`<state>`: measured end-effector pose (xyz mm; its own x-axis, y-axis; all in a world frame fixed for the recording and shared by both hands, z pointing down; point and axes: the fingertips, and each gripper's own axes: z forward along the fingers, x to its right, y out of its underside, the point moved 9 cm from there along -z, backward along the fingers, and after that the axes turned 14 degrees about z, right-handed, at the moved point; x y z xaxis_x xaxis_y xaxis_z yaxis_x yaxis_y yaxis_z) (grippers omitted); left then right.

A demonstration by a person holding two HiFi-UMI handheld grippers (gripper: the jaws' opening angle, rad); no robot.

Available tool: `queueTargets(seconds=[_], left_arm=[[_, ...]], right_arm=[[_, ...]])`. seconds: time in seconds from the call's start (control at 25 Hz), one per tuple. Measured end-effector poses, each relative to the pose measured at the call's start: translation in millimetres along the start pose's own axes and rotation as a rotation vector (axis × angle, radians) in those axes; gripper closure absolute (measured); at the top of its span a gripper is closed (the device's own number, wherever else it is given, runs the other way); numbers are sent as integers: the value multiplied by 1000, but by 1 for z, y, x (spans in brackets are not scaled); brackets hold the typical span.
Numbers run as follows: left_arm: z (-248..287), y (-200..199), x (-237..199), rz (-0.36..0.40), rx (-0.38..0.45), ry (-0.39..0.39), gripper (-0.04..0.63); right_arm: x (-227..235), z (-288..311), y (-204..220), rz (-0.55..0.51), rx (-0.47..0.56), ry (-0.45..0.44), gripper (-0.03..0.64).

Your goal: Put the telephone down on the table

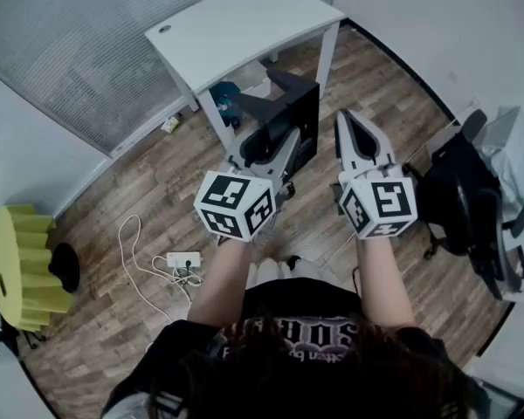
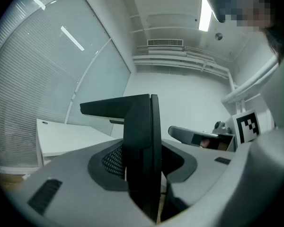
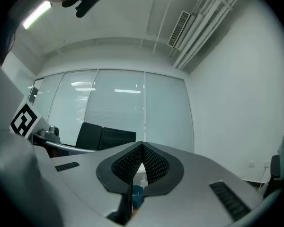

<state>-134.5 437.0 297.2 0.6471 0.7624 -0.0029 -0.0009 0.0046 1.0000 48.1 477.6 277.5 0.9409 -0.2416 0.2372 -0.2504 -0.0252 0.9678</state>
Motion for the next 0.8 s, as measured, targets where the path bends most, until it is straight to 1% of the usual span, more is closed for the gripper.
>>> queueTargets(seconds=[0.52,0.64,0.8], left_arm=[[18,2,0,9,-7,-6,427],[25,2,-1,8,-9,-11,426],[33,3,-4,8,-11,-14,427]], right_arm=[[20,13,1,13,0,-29,587],[26,19,1,24,-14,-65,585],[35,28,2,60,-36,-144,577]])
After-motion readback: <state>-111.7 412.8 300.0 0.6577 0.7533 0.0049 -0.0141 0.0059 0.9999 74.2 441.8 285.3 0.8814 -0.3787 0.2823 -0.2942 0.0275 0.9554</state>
